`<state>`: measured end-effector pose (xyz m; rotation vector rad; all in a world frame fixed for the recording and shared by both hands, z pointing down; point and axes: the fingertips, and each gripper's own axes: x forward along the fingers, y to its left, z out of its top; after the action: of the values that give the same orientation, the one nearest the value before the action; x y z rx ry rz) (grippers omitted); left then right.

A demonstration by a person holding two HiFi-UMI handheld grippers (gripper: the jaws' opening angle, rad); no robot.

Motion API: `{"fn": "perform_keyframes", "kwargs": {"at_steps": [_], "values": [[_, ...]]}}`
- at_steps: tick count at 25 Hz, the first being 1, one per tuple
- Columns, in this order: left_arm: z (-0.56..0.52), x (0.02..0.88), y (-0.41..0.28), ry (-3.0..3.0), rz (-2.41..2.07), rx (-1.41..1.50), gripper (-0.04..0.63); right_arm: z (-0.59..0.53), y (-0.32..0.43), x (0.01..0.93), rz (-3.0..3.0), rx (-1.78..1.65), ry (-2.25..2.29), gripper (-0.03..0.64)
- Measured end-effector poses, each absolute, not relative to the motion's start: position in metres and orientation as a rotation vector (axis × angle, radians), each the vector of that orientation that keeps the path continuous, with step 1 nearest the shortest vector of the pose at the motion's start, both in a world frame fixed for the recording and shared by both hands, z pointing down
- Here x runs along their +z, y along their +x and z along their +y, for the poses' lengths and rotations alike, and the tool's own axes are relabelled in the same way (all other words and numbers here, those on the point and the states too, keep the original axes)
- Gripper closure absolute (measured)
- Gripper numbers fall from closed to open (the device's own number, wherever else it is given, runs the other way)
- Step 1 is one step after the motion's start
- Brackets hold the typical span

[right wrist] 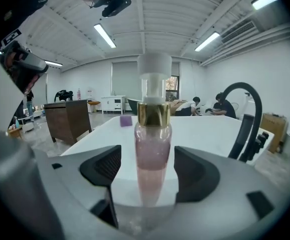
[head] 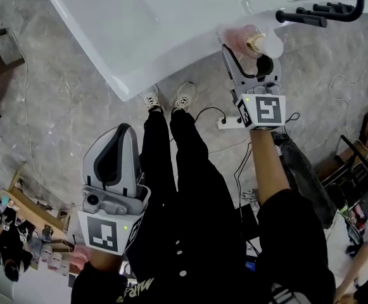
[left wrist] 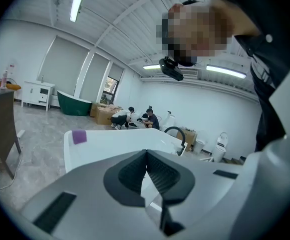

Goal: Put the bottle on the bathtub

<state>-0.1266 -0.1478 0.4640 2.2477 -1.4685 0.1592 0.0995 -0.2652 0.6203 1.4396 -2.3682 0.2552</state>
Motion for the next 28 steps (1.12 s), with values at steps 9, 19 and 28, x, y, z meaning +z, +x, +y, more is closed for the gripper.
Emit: {"fn": "perform_keyframes", "kwargs": {"at_steps": [9,19,28], "values": [[-0.149,0.389,-0.150,2.292,-1.563,0.114,0.586,-0.224,0.120,0.525,-2.285,0.257,1.567,0.449],[-0.136,0.307,-0.175,2.348,-1.648,0.101,0.586,-0.207,0.112,0.366,-2.454,0.242,1.653,0.629],[-0.136,0.246,-0.193,2.402,-1.759,0.038,0.586,-0.184,0.103,0.243,-2.633,0.114,1.639,0.623]]}}
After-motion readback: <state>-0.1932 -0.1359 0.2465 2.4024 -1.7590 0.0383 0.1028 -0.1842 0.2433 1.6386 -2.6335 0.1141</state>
